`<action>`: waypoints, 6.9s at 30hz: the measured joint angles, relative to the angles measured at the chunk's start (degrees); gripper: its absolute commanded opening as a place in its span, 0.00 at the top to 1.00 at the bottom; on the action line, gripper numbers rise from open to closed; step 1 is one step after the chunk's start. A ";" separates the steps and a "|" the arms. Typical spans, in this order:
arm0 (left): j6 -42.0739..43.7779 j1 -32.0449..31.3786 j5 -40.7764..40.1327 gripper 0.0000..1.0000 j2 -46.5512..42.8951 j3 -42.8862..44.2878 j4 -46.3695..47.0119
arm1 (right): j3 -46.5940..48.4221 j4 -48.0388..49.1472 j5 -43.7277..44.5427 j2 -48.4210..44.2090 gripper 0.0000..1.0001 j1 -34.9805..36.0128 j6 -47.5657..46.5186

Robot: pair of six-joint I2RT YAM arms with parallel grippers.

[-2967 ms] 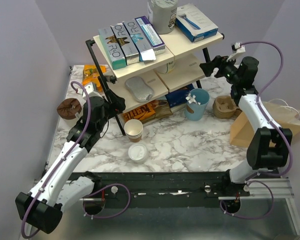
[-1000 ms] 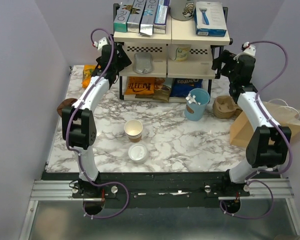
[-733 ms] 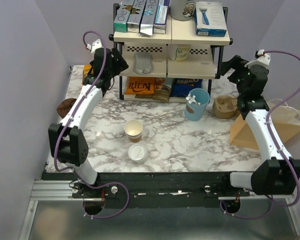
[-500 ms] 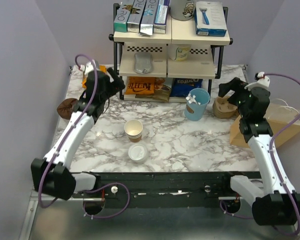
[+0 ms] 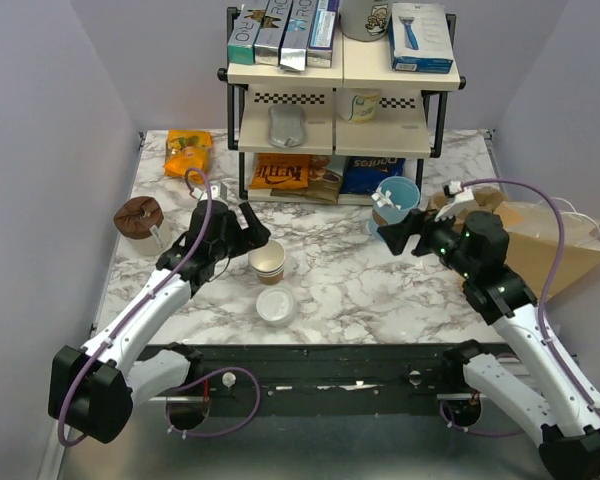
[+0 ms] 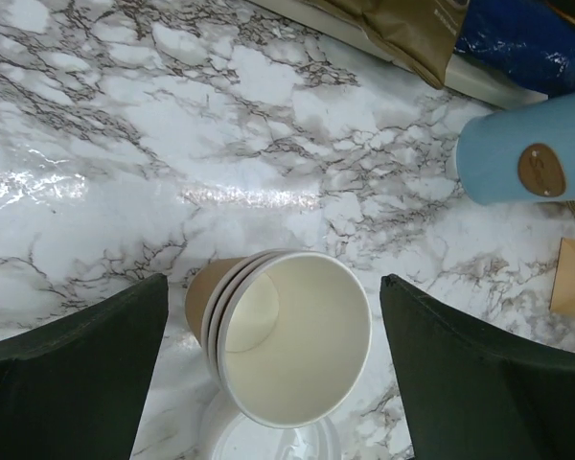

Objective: Pack the takeout coffee

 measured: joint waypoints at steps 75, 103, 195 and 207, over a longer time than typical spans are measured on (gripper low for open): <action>8.11 -27.30 -4.22 1.00 17.33 18.43 3.32 | -4.96 -2.25 19.15 -18.01 0.00 12.76 8.59; 10.16 -32.33 6.12 0.01 20.72 19.54 10.58 | -1.53 -10.54 12.15 -9.55 0.00 12.79 3.91; -28.15 -19.65 -4.66 0.82 -25.77 -29.77 -1.53 | 25.88 -11.69 23.69 53.18 0.43 48.68 19.45; -27.93 -19.63 -4.61 0.83 -25.53 -29.77 -1.40 | 25.75 -10.80 20.02 53.07 0.44 48.68 18.84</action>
